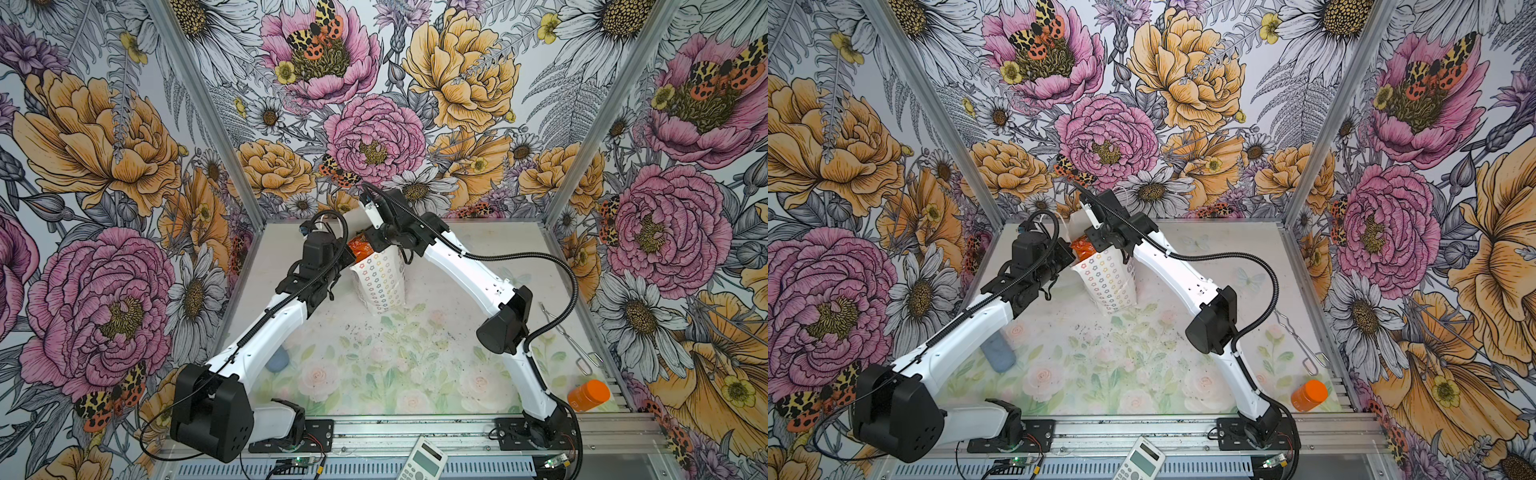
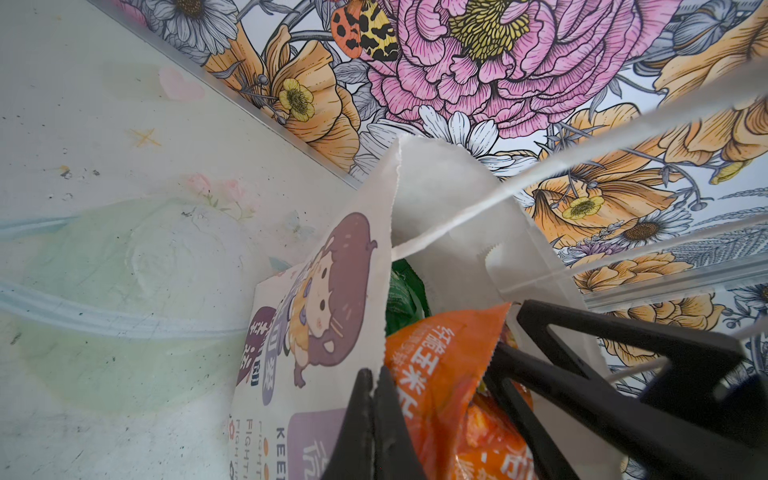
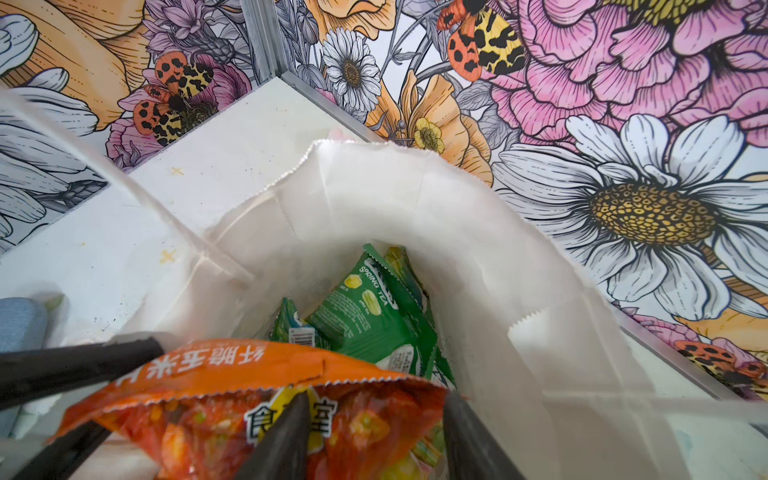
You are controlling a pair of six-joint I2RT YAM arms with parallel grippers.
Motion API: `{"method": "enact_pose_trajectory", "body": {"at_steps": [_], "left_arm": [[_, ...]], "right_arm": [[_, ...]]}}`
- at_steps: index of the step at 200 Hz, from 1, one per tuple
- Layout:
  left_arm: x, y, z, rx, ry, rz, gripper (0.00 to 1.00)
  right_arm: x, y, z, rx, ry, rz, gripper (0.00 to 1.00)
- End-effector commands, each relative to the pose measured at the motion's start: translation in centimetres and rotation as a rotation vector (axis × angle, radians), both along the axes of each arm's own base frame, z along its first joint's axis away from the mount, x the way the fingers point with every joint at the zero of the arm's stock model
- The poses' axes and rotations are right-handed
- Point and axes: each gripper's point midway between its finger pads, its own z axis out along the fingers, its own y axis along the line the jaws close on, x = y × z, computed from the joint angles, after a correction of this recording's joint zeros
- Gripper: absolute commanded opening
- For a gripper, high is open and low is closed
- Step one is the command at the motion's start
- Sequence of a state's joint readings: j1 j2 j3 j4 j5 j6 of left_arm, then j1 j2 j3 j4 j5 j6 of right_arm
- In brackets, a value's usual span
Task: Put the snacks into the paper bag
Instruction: 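Push the orange packet deeper into the bag and open the right gripper, then open the left gripper to release the bag rim while the right gripper withdraws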
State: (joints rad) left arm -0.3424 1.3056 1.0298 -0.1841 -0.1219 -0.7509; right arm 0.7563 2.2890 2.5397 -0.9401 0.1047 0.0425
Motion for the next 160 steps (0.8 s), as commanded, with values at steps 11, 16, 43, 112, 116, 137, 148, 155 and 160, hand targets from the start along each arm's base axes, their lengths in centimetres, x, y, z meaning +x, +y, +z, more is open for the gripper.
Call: {"method": "enact_pose_trajectory", "body": {"at_steps": [11,16,43,112,116,137,148,155,160], "left_arm": [[0.1,-0.5,3.1,-0.012,-0.075,-0.024,0.1],[0.1,-0.5,3.3,-0.012,-0.078,-0.026,0.11],[-0.3,-0.7,4.3,-0.01,-0.101,-0.036,0.17],[-0.6,-1.0,4.6,-0.004,-0.105,-0.044,0.18],[-0.6,-1.0,4.6,-0.003,-0.105,-0.042,0.18],[-0.8,-1.0,4.6,0.001,-0.101,-0.045,0.27],[-1.0,-0.9,4.7,0.0,-0.103,-0.045,0.32],[-1.1,-0.8,4.8,0.0,-0.105,-0.044,0.35],[-1.2,-0.8,4.8,0.0,-0.106,-0.044,0.39]], "right_arm": [[-1.7,-0.5,4.8,0.059,-0.05,0.034,0.55],[-1.8,-0.5,5.0,0.064,-0.053,0.034,0.55],[-2.1,-0.8,6.4,0.077,-0.076,0.035,0.56],[-2.2,0.0,5.7,0.097,-0.046,0.065,0.56],[-2.2,0.0,5.6,0.095,-0.045,0.066,0.56],[-2.2,0.1,5.4,0.097,-0.039,0.066,0.57],[-2.3,0.1,5.5,0.1,-0.039,0.068,0.57],[-2.3,0.1,5.5,0.1,-0.039,0.069,0.57],[-2.3,0.1,5.6,0.1,-0.04,0.069,0.57]]}}
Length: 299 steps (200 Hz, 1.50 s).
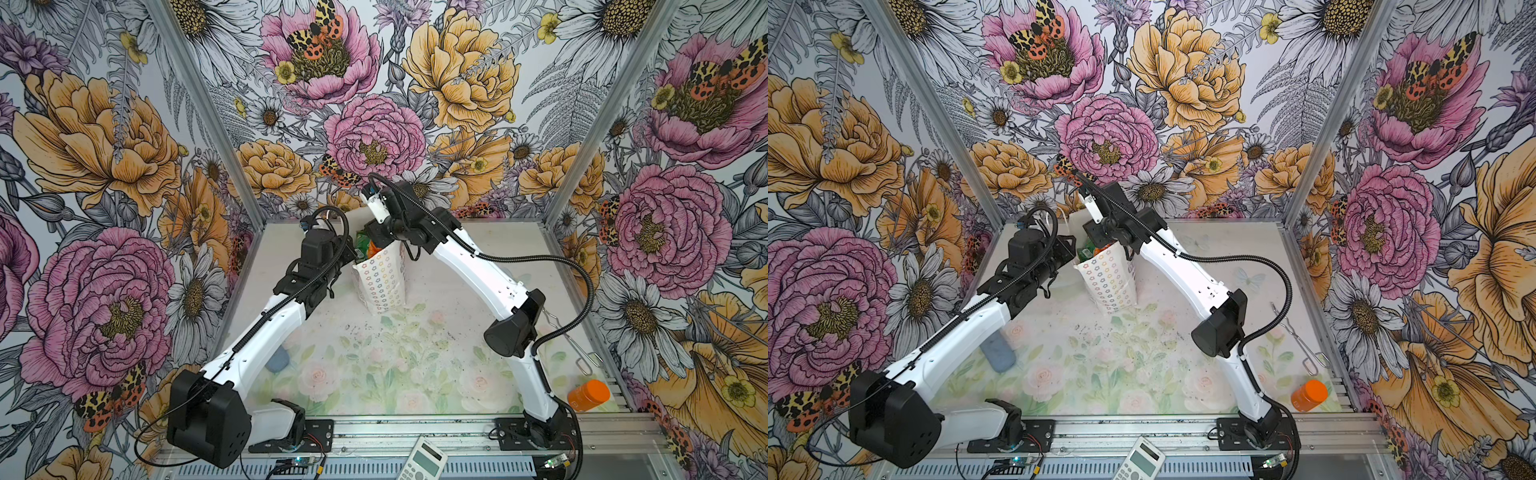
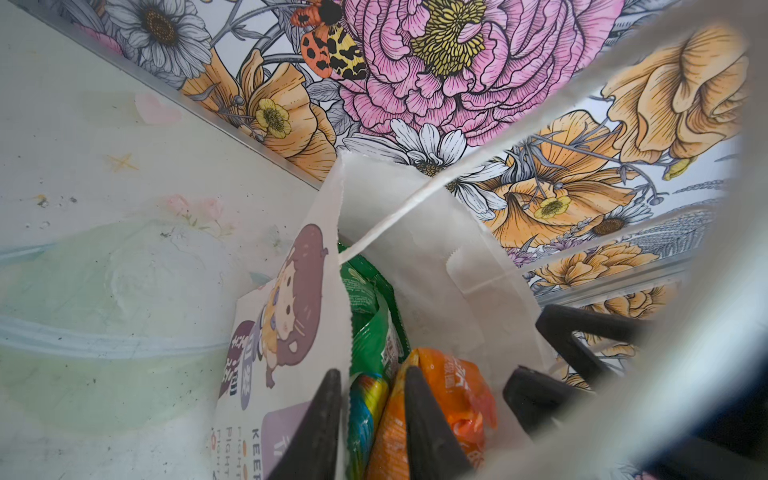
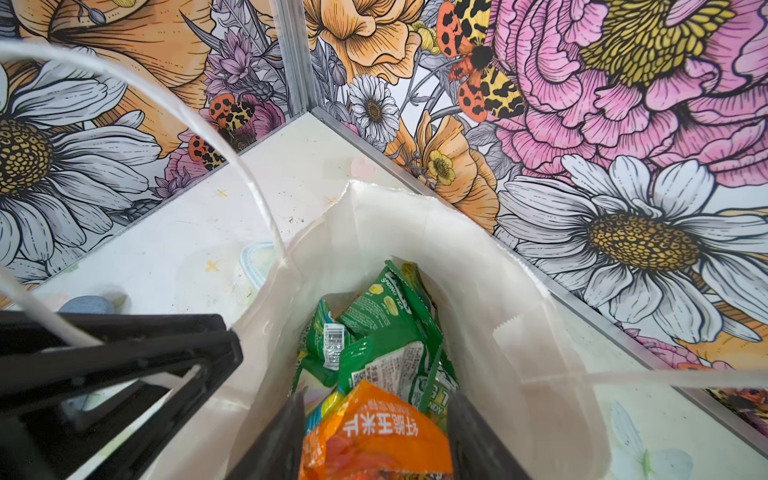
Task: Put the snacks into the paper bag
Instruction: 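Open the left gripper to release the bag rim while the right gripper withdraws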
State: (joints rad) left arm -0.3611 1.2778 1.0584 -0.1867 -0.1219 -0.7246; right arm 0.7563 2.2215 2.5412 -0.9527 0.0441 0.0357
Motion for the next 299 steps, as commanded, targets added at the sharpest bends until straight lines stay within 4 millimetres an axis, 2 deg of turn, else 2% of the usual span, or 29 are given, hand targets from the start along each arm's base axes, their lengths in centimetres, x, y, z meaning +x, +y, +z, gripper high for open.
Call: {"method": "enact_pose_trajectory", "body": {"at_steps": [1,4,6,8,9,11,15,63,109,144,171,209,231,252,269,299], "left_arm": [[-0.8,0.0,2.4,-0.006,-0.051,-0.013,0.39],[-0.8,0.0,2.4,-0.006,-0.051,-0.014,0.43],[-0.9,0.0,2.4,-0.006,-0.05,-0.014,0.52],[-0.9,0.0,2.3,-0.005,-0.049,-0.016,0.68],[-0.9,0.0,2.4,-0.005,-0.05,-0.016,0.82],[-1.0,0.0,2.4,-0.005,-0.05,-0.016,0.94],[-1.0,0.0,2.4,-0.002,-0.048,-0.017,0.98],[-2.3,0.3,3.0,0.017,-0.042,-0.033,0.99],[-4.2,1.9,3.7,0.083,-0.02,-0.016,0.99],[-5.7,1.7,5.3,0.091,-0.038,-0.093,0.99],[-6.9,2.1,6.2,0.126,-0.052,-0.107,0.99],[-8.1,3.8,7.4,0.171,-0.096,-0.058,0.99],[-8.8,5.0,7.9,0.196,-0.113,-0.024,0.99],[-9.3,5.9,8.4,0.215,-0.135,0.006,0.99],[-9.6,6.9,8.3,0.246,-0.143,0.04,0.99],[-9.5,8.8,7.6,0.307,-0.151,0.109,0.99]], "right_arm": [[-0.6,0.3,1.9,0.039,-0.021,0.016,0.57],[-0.6,0.2,1.9,0.038,-0.02,0.015,0.57],[-0.6,0.2,1.9,0.038,-0.021,0.016,0.57],[-0.7,0.2,1.9,0.037,-0.021,0.017,0.57],[-0.6,0.1,1.9,0.037,-0.022,0.015,0.57],[-0.7,0.1,2.0,0.037,-0.022,0.016,0.57],[-0.7,0.1,2.0,0.035,-0.023,0.015,0.57],[-1.2,-0.7,3.1,0.037,-0.039,0.013,0.57],[-2.3,-2.4,6.1,0.043,-0.091,0.014,0.58],[-3.6,-4.8,8.6,0.039,-0.137,-0.004,0.6],[-4.4,-8.3,10.0,0.011,-0.169,-0.052,0.62],[-4.3,-14.6,11.5,0.01,-0.185,-0.174,0.63],[-4.7,-18.0,11.7,0.014,-0.181,-0.223,0.64],[-4.7,-21.3,11.0,0.002,-0.169,-0.284,0.65],[-4.1,-24.5,9.5,0.014,-0.145,-0.339,0.66],[-2.6,-30.4,5.3,0.046,-0.111,-0.469,0.67]]}}
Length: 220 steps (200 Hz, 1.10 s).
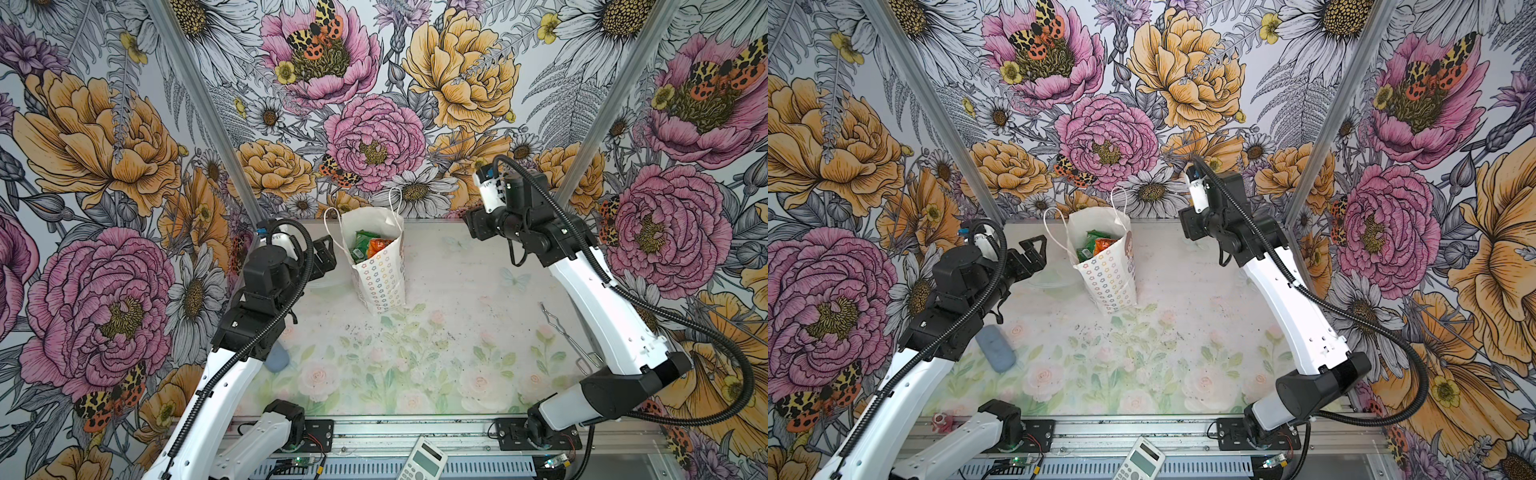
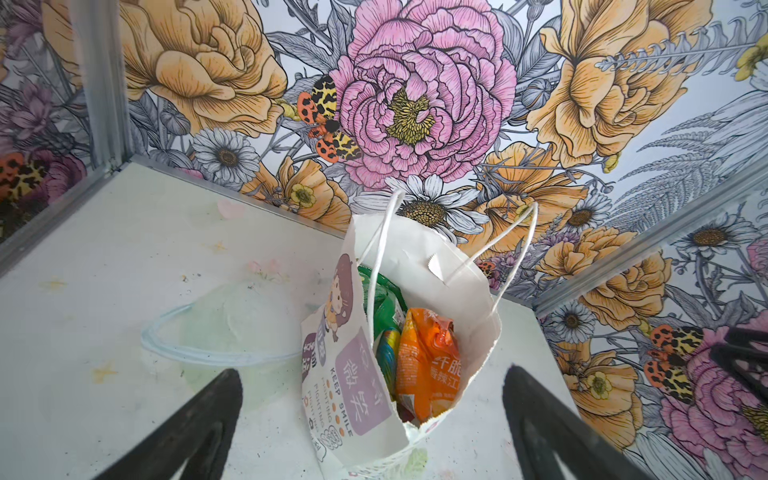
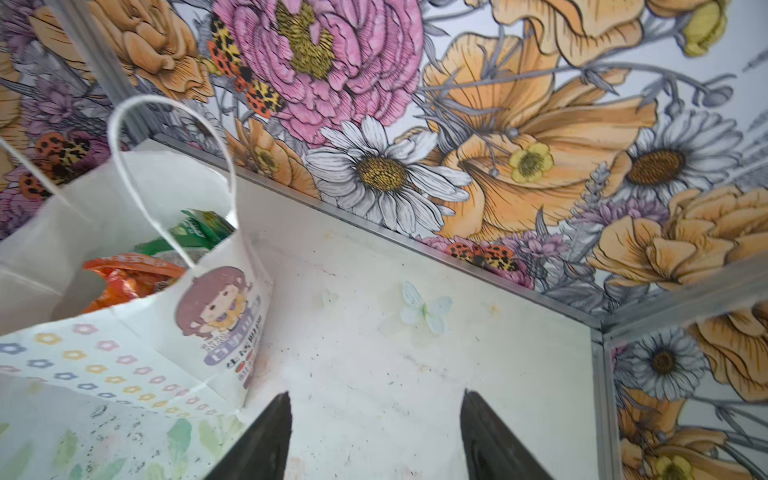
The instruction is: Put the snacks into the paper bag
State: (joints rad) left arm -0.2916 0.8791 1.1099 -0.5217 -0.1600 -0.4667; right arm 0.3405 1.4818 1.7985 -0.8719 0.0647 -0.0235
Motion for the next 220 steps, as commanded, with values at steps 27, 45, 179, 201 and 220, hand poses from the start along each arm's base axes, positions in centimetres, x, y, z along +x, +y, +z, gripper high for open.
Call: {"method": "enact_pose_trajectory", "body": {"at_steps": [27,45,179,201,220], "left_arm": [[0.5,3.1,-2.0,0.114,-0.018,0.118,0.99],[0.5,4.1,-2.6,0.13,-0.014,0.161,0.99],[2.1,4.9,-8.2,0.408,-0.1,0.16,0.99],[2.9,5.1,-11.0,0.451,-0.1,0.155,0.99],[3.6,5.5,-13.6,0.446,-0.128,0.149,0.99]], "right_arm": [[1.8,-8.0,-6.2,0.094,-0.021,-0.163,0.68],[1.9,-10.3,-9.1,0.094,-0.032,-0.21,0.69],[1.2,-13.9,-25.1,0.115,-0.199,-0.343,0.76],[0.7,-14.7,-26.2,0.118,-0.249,-0.393,0.76],[0.0,-15.1,-26.8,0.122,-0.278,-0.423,0.76]]}}
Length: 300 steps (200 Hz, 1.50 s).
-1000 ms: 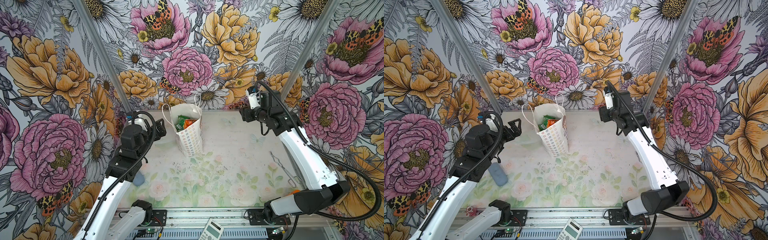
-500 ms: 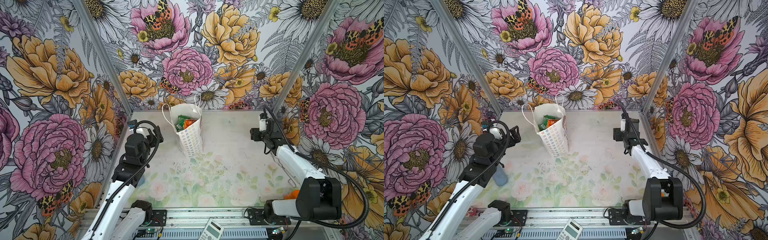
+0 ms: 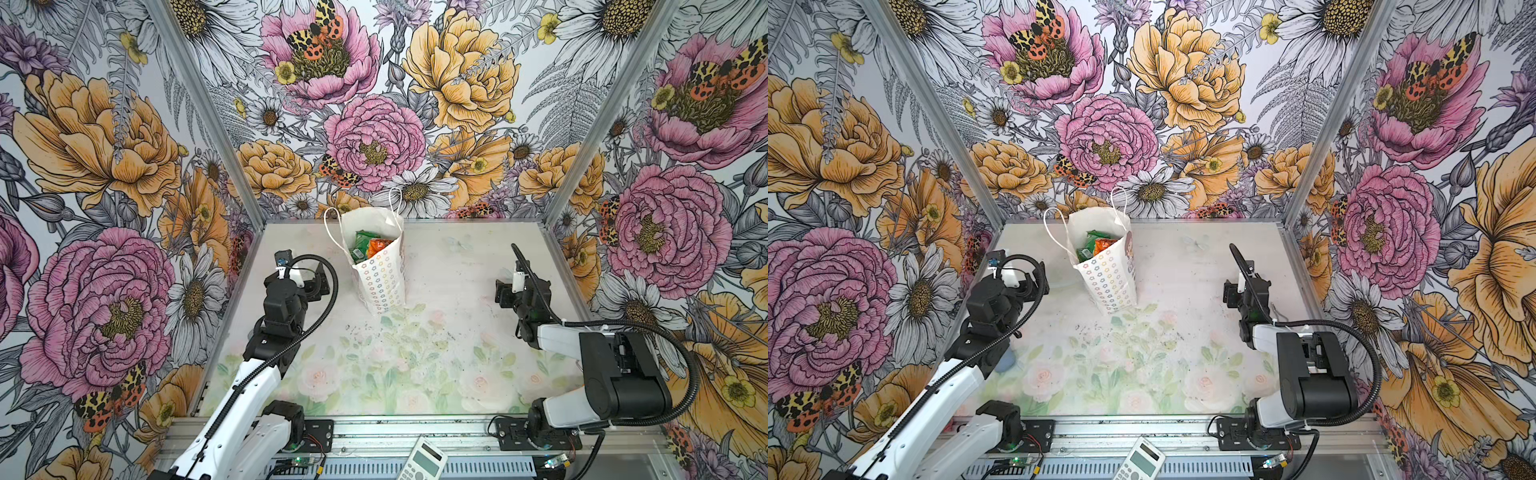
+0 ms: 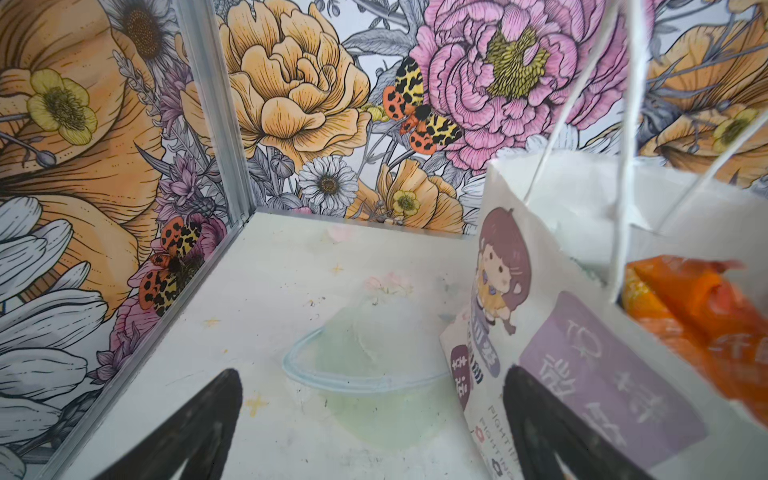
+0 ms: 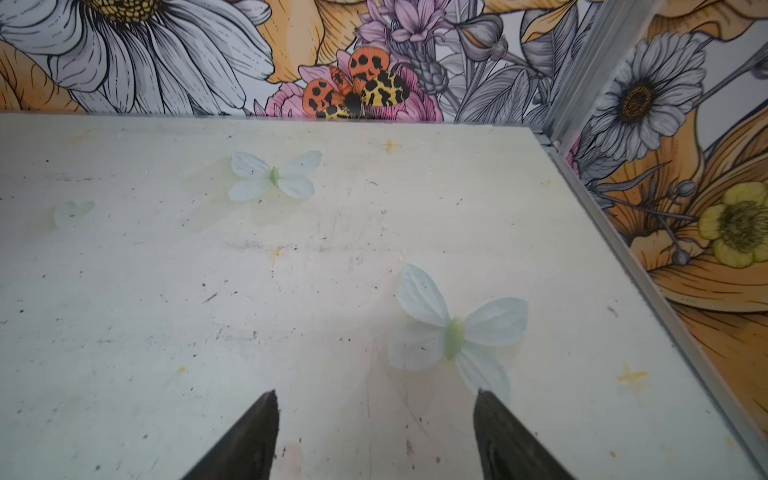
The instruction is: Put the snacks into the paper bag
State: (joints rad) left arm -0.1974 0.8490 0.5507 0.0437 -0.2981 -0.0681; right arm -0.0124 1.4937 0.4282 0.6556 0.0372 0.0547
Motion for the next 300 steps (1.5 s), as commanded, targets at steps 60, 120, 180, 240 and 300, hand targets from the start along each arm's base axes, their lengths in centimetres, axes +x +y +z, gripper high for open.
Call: {"method": "enact_pose_trajectory", "body": {"at_steps": [60,120,180,240,300], "left_arm": [[2.2,3.3,-6.9,0.048,-0.104,0.032,0.99],[4.8,3.8,-10.5,0.012,-0.125,-0.007,0.99],[6.5,4.2,-11.6,-0.004,-0.043,-0.002,0.99],[6.6,4.9,-11.6,-0.006,-0.038,0.052,0.98],[6.8,4.4,-11.6,0.013,-0.032,0.04,0.99]], "right_arm": [[0.7,-0.7,1.9,-0.005,-0.133,-0.041,0.76],[0.7,-0.8,1.8,-0.002,-0.129,-0.042,0.79],[0.7,-0.8,1.8,0.001,-0.127,-0.044,0.82],[0.7,-0.9,1.7,0.005,-0.125,-0.043,1.0],[0.8,-0.9,1.8,0.008,-0.126,-0.041,1.0]]}}
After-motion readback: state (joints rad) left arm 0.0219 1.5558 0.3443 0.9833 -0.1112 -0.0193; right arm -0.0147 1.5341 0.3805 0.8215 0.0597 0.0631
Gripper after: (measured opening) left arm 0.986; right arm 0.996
